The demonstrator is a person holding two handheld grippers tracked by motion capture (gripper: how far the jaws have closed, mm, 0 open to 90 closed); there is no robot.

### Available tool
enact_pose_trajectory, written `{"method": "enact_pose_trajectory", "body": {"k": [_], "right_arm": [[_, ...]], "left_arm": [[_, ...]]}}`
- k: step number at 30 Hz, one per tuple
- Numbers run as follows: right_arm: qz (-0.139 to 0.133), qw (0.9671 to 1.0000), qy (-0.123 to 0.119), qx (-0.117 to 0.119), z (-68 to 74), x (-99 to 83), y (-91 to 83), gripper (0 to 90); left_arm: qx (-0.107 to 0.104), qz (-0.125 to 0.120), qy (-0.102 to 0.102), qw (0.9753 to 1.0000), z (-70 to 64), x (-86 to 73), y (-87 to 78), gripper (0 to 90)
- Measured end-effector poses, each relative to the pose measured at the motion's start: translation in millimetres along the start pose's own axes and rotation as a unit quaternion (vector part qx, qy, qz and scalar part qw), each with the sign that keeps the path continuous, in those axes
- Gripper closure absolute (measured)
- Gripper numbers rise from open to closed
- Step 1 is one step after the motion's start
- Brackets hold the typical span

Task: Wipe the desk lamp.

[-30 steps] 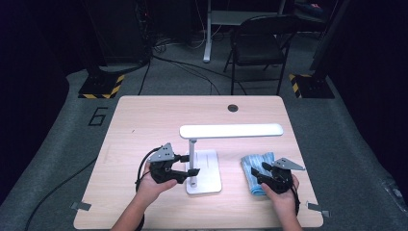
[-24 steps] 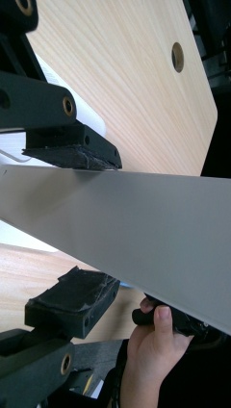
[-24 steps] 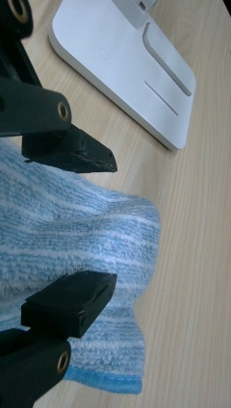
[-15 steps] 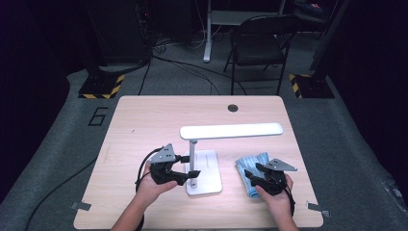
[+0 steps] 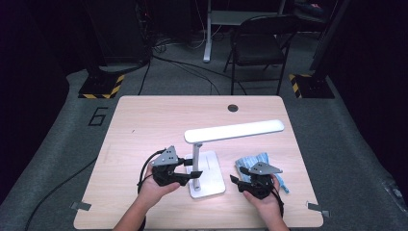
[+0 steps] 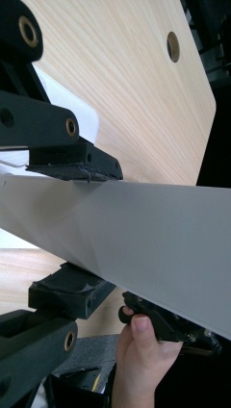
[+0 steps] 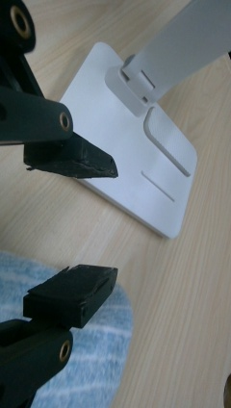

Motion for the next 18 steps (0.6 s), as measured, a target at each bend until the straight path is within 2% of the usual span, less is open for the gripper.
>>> {"method": "enact_pose_trajectory", "body": {"k": [3, 6, 12, 16, 17, 18], "right_arm": [[-0.002, 0.9999, -0.005, 0.015, 4.9, 1.5, 3.3, 47.5], [0.003, 0.9994, -0.011, 0.032, 11.3, 2.7, 6.9, 47.9], [0.013, 0.9976, -0.01, 0.067, 25.8, 2.2, 19.2, 47.9], [0.006, 0.9968, -0.02, 0.078, 38.1, 6.0, 25.0, 47.0], [0.005, 0.9964, -0.025, 0.081, 39.9, 6.9, 26.0, 46.4], [0.002, 0.996, -0.028, 0.085, 43.9, 7.9, 28.1, 45.7]], "left_arm": [[-0.002, -0.005, -0.006, 1.0, -2.1, -0.9, 1.5, 50.4], [0.006, -0.001, -0.004, 1.0, -4.2, 0.1, 2.5, 50.7], [0.023, -0.012, -0.013, 0.9996, -8.2, 1.6, 10.7, 50.6], [0.011, -0.013, -0.017, 0.9997, -8.9, 2.7, 14.1, 49.2], [-0.004, -0.012, -0.027, 0.9996, -9.5, 2.4, 14.5, 48.0], [-0.009, -0.012, -0.024, 0.9996, -9.0, 2.8, 14.9, 46.6]]}}
Point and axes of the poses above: each handheld gripper's, and its own axes: y roughly forward along the jaws, x roughly out of its top, z roughly to its left, the point moved 1 cm from there along y, roughly forward along the jaws, and after that the axes turned 8 degrees about -y, right-handed, at the moved point
